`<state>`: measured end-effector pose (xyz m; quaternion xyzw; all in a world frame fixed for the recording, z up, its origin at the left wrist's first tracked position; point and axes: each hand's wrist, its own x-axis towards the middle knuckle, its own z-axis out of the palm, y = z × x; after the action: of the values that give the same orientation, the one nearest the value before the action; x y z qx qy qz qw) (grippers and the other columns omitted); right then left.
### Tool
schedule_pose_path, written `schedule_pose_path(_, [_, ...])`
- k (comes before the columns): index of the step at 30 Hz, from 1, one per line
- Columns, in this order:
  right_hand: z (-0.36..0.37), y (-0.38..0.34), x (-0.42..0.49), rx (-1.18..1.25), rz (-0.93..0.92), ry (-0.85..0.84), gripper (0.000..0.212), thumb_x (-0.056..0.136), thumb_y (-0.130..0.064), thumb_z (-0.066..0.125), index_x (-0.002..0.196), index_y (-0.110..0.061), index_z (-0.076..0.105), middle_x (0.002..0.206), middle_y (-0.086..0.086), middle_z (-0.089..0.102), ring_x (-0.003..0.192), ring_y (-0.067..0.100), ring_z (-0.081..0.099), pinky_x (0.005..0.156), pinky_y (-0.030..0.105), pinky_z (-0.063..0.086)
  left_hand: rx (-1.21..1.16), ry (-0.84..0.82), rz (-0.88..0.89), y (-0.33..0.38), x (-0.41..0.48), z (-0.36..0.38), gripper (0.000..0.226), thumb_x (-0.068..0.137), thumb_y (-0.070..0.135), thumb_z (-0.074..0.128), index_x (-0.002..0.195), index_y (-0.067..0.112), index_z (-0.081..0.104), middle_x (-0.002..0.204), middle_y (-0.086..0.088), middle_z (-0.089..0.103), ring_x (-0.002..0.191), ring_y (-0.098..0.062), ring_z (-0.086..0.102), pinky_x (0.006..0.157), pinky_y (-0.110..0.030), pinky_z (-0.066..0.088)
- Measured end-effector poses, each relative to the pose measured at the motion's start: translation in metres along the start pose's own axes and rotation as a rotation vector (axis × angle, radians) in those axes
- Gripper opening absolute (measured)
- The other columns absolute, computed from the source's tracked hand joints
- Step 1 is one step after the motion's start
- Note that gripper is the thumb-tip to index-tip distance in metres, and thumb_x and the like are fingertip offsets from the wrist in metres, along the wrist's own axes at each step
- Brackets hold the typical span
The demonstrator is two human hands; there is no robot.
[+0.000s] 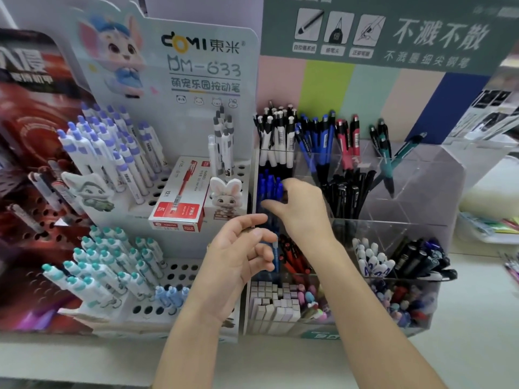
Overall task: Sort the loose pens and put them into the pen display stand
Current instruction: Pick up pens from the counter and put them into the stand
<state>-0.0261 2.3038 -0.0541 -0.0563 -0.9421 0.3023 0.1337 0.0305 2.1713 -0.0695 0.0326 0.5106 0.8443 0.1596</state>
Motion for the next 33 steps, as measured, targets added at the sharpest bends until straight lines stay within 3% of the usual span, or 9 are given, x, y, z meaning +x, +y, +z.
schedule_pose_path(4, [-0.01,0.002,-0.004,0.168,0.026,0.005,0.045,0.079,-0.026,0.076,0.116,-0.009,0.056,0.107,0.004,0.063,0.098,0.017,0.06,0.084,0.03,0.051,-0.007,0.0,-0.004,-0.002,0.001,0.004,0.027,0.095,0.003,0.046,0.12,0.006,0.054,0.079,-0.007,0.066,0.06,-0.013,0.055,0.053,-0.023,0.051])
schedule_pose_path(6, [-0.017,0.005,-0.008,0.243,0.024,0.007,0.052,0.078,-0.024,0.078,0.121,-0.01,0.053,0.108,0.002,0.061,0.099,0.014,0.06,0.085,0.026,0.051,0.001,0.0,-0.006,-0.005,0.002,0.007,0.027,0.094,0.003,0.047,0.12,0.006,0.054,0.08,-0.007,0.066,0.061,-0.013,0.056,0.054,-0.023,0.051])
schedule_pose_path(12, [-0.045,0.017,-0.028,0.374,-0.044,0.047,0.038,0.081,-0.014,0.074,0.114,-0.013,0.056,0.096,-0.008,0.059,0.088,0.005,0.06,0.077,0.015,0.051,0.019,-0.01,0.003,-0.015,0.002,0.032,0.024,0.095,0.003,0.046,0.116,0.005,0.056,0.079,-0.007,0.066,0.058,-0.013,0.055,0.051,-0.024,0.05])
schedule_pose_path(17, [-0.095,0.07,-0.059,0.472,-0.068,0.076,0.021,0.085,-0.011,0.068,0.103,-0.02,0.061,0.086,-0.008,0.065,0.081,0.007,0.064,0.076,0.028,0.055,0.081,-0.096,-0.013,-0.037,0.002,0.084,0.022,0.095,0.004,0.045,0.113,0.004,0.057,0.078,-0.005,0.066,0.058,-0.012,0.055,0.051,-0.023,0.05])
schedule_pose_path(21, [-0.143,0.15,-0.094,0.485,0.079,0.155,0.018,0.086,-0.01,0.066,0.095,-0.025,0.062,0.08,-0.004,0.066,0.077,0.014,0.067,0.07,0.035,0.056,0.103,-0.185,-0.078,-0.083,0.005,0.153,0.019,0.094,0.004,0.05,0.112,0.004,0.057,0.078,-0.005,0.066,0.058,-0.013,0.056,0.052,-0.024,0.05])
schedule_pose_path(23, [-0.17,0.199,-0.115,0.478,0.2,0.198,0.019,0.086,-0.008,0.064,0.092,-0.026,0.061,0.08,-0.001,0.066,0.073,0.013,0.067,0.066,0.034,0.057,0.113,-0.227,-0.155,-0.116,0.009,0.197,0.018,0.091,0.001,0.055,0.109,0.006,0.058,0.075,-0.005,0.066,0.055,-0.013,0.056,0.05,-0.024,0.049])
schedule_pose_path(27, [-0.221,0.302,-0.167,0.423,0.43,0.238,0.013,0.09,-0.011,0.061,0.1,-0.02,0.061,0.086,0.003,0.067,0.069,0.008,0.067,0.064,0.028,0.056,0.179,-0.306,-0.311,-0.194,0.012,0.289,0.018,0.094,-0.003,0.047,0.102,0.008,0.059,0.069,-0.002,0.066,0.052,-0.012,0.057,0.048,-0.023,0.048])
schedule_pose_path(33, [-0.273,0.426,-0.227,0.437,0.698,0.326,0.012,0.09,-0.009,0.057,0.099,-0.016,0.061,0.08,0.003,0.067,0.066,0.012,0.066,0.058,0.026,0.051,0.401,-0.365,-0.454,-0.299,0.009,0.382,0.018,0.093,0.001,0.05,0.108,0.008,0.058,0.088,-0.006,0.065,0.067,-0.014,0.06,0.059,-0.026,0.054])
